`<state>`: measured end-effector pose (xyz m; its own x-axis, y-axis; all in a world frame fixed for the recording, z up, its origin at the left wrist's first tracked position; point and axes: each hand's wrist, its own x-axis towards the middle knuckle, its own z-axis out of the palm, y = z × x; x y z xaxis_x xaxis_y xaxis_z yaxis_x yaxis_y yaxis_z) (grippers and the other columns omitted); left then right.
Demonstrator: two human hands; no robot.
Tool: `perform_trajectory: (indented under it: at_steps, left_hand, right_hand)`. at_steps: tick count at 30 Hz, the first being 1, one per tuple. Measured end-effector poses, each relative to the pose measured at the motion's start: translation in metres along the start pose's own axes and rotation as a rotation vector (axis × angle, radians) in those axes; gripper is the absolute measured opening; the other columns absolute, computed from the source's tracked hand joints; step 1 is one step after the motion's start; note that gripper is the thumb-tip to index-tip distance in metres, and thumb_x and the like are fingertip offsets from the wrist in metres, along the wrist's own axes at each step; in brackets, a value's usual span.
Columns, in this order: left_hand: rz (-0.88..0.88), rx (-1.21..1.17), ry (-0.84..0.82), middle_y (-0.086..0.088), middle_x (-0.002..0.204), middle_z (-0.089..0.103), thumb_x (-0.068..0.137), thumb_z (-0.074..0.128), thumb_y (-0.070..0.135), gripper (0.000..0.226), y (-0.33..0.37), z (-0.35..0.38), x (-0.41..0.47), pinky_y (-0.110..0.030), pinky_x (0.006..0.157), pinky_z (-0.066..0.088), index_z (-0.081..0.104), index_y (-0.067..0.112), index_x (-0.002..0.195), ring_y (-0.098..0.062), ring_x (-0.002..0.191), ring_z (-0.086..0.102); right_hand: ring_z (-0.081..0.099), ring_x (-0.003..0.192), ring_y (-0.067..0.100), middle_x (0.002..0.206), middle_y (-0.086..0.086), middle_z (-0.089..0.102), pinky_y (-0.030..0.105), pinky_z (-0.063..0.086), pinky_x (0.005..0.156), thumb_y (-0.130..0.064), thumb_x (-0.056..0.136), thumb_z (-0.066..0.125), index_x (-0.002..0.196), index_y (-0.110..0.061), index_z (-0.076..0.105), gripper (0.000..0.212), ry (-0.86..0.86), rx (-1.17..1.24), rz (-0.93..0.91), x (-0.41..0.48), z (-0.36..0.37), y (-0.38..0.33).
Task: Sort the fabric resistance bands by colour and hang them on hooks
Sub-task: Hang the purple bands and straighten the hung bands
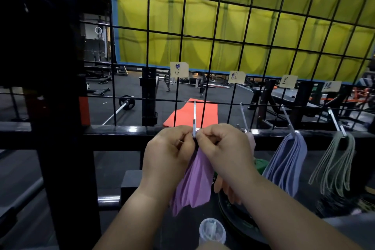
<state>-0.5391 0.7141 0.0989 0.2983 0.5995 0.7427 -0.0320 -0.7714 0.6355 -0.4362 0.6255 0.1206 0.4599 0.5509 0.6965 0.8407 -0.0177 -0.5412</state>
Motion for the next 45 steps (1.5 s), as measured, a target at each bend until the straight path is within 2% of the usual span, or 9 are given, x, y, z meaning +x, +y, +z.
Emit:
perform_trajectory:
  at_steps: [6, 10, 17, 23, 26, 31, 36, 41, 45]
  left_hand:
    - [-0.049, -0.015, 0.082, 0.009, 0.085, 0.068, 0.082, 0.052, 0.026, 0.025, -0.002, 0.010, -0.007, -0.024, 0.068, 0.048, 0.073, 0.021, 0.095, -0.014, 0.076, 0.063]
    - [-0.128, -0.156, 0.098, 0.014, 0.094, 0.067, 0.083, 0.055, 0.022, 0.026, -0.005, 0.011, -0.011, -0.010, 0.069, 0.046, 0.074, 0.025, 0.100, -0.004, 0.080, 0.065]
    - [-0.219, -0.491, -0.033, -0.005, 0.103, 0.070, 0.081, 0.062, 0.041, 0.020, -0.007, 0.005, -0.012, -0.049, 0.071, 0.059, 0.074, 0.032, 0.094, -0.024, 0.089, 0.070]
    - [-0.264, -0.396, 0.023, -0.002, 0.086, 0.069, 0.081, 0.075, 0.018, 0.013, -0.007, 0.006, -0.010, -0.033, 0.071, 0.057, 0.074, 0.030, 0.086, -0.016, 0.076, 0.068]
    - [-0.262, -0.400, 0.054, 0.001, 0.078, 0.068, 0.083, 0.071, 0.013, 0.017, -0.005, 0.004, -0.010, -0.023, 0.062, 0.051, 0.070, 0.030, 0.081, -0.009, 0.065, 0.063]
    - [-0.293, -0.384, 0.074, 0.007, 0.070, 0.066, 0.089, 0.065, 0.017, 0.014, -0.005, 0.001, -0.009, -0.033, 0.055, 0.049, 0.066, 0.028, 0.081, -0.006, 0.057, 0.057]
    - [-0.305, -0.401, 0.061, 0.008, 0.058, 0.056, 0.091, 0.062, 0.016, 0.012, -0.006, 0.001, -0.009, -0.036, 0.057, 0.046, 0.064, 0.022, 0.081, -0.010, 0.055, 0.052]
    - [-0.282, -0.404, 0.059, 0.007, 0.057, 0.051, 0.087, 0.062, 0.026, 0.009, -0.006, 0.003, -0.008, -0.037, 0.057, 0.044, 0.061, 0.022, 0.079, -0.015, 0.055, 0.048]
    - [-0.247, -0.388, 0.048, 0.007, 0.059, 0.055, 0.089, 0.066, 0.021, 0.007, -0.005, 0.003, -0.011, -0.030, 0.058, 0.046, 0.062, 0.026, 0.085, -0.008, 0.056, 0.051]
  right_hand:
    - [0.053, 0.071, 0.007, 0.068, -0.010, 0.061, 0.031, 0.047, 0.064, -0.033, 0.084, 0.057, 0.073, -0.021, 0.073, 0.023, 0.055, -0.105, -0.186, -0.004, 0.004, 0.000]
    - [0.053, 0.071, 0.007, 0.069, -0.009, 0.060, 0.031, 0.048, 0.064, -0.034, 0.085, 0.053, 0.079, -0.024, 0.073, 0.024, -0.003, -0.189, -0.231, -0.011, 0.005, 0.003]
    - [0.057, 0.075, 0.007, 0.076, -0.010, 0.063, 0.029, 0.051, 0.068, -0.032, 0.087, 0.053, 0.102, -0.025, 0.073, 0.026, -0.040, -0.142, -0.226, -0.021, 0.006, 0.010]
    - [0.064, 0.091, 0.000, 0.092, -0.017, 0.071, 0.014, 0.048, 0.078, -0.035, 0.091, 0.050, 0.105, -0.029, 0.074, 0.029, -0.015, 0.130, -0.101, -0.031, 0.008, 0.012]
    - [0.064, 0.095, 0.003, 0.096, -0.014, 0.070, 0.019, 0.049, 0.082, -0.030, 0.091, 0.052, 0.100, -0.031, 0.070, 0.020, 0.015, 0.157, 0.018, -0.031, 0.011, 0.016]
    - [0.058, 0.096, -0.004, 0.102, -0.017, 0.063, 0.019, 0.048, 0.083, -0.027, 0.099, 0.048, 0.100, -0.048, 0.051, 0.021, -0.109, 0.154, 0.139, -0.028, 0.010, 0.010]
    - [0.057, 0.109, 0.005, 0.116, -0.013, 0.064, 0.031, 0.046, 0.097, -0.037, 0.103, 0.037, 0.127, -0.027, 0.060, 0.035, -0.183, 0.264, 0.320, -0.017, 0.012, 0.004]
    - [0.055, 0.079, 0.008, 0.085, -0.010, 0.061, 0.024, 0.040, 0.067, -0.032, 0.100, 0.048, 0.090, -0.028, 0.058, 0.015, -0.124, 0.244, 0.353, -0.011, 0.016, 0.001]
    - [0.059, 0.083, 0.010, 0.092, -0.005, 0.064, 0.026, 0.045, 0.069, -0.037, 0.098, 0.051, 0.097, -0.025, 0.059, 0.015, -0.184, 0.298, 0.429, -0.018, 0.023, 0.005]
